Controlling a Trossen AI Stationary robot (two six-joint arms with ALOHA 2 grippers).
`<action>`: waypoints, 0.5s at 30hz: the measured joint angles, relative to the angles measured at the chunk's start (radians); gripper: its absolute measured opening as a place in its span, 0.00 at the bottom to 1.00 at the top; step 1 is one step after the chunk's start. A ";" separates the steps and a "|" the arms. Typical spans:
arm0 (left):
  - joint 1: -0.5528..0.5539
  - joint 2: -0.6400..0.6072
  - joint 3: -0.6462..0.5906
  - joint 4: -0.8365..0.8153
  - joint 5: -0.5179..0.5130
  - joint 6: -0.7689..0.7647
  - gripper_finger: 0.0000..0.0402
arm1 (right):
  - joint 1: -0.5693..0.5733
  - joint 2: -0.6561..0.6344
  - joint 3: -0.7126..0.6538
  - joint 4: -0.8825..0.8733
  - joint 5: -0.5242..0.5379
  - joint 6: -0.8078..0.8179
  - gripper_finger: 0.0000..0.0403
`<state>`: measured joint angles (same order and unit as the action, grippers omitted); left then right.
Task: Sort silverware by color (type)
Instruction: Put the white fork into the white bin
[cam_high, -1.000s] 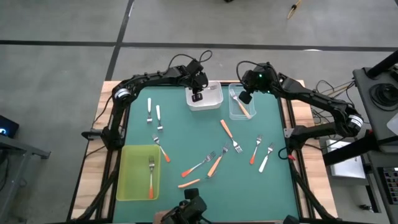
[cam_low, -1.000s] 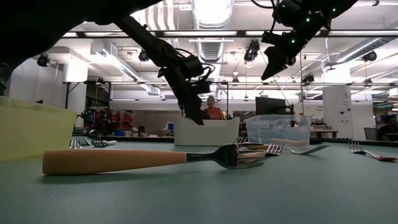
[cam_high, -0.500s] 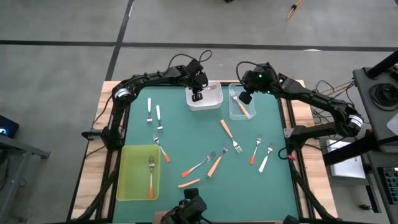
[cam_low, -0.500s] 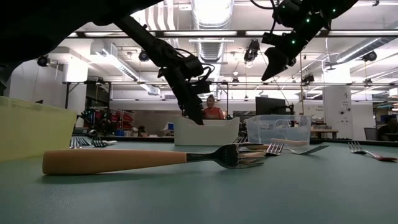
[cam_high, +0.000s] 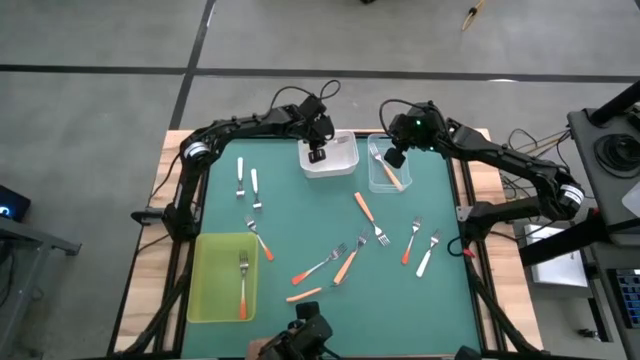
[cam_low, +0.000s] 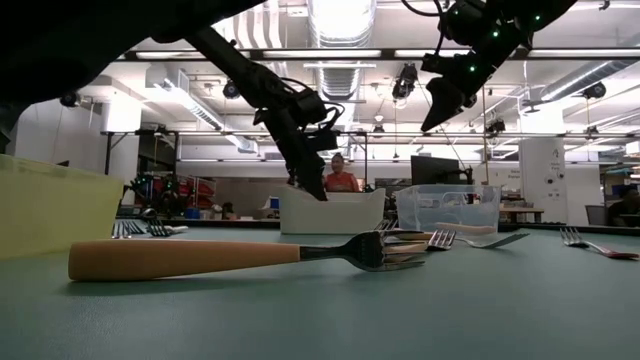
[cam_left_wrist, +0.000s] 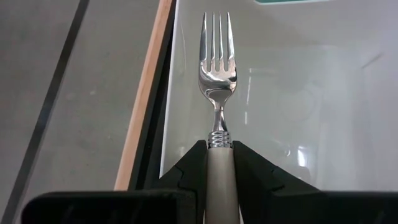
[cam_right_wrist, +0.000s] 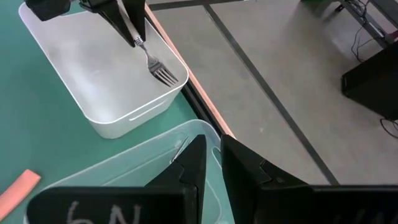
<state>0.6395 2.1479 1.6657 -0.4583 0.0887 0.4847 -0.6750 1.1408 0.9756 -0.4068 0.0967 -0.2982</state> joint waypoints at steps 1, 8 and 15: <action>0.000 0.000 0.000 0.000 0.000 0.000 0.12 | 0.000 0.000 0.000 0.000 0.000 0.000 0.10; 0.001 0.018 -0.002 0.002 0.002 -0.016 0.12 | 0.000 0.000 -0.001 0.000 0.000 0.000 0.10; 0.001 0.046 -0.002 0.003 0.001 -0.024 0.12 | 0.000 0.000 -0.002 0.000 0.000 0.001 0.10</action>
<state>0.6403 2.1940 1.6642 -0.4550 0.0895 0.4608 -0.6750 1.1408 0.9741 -0.4068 0.0971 -0.2977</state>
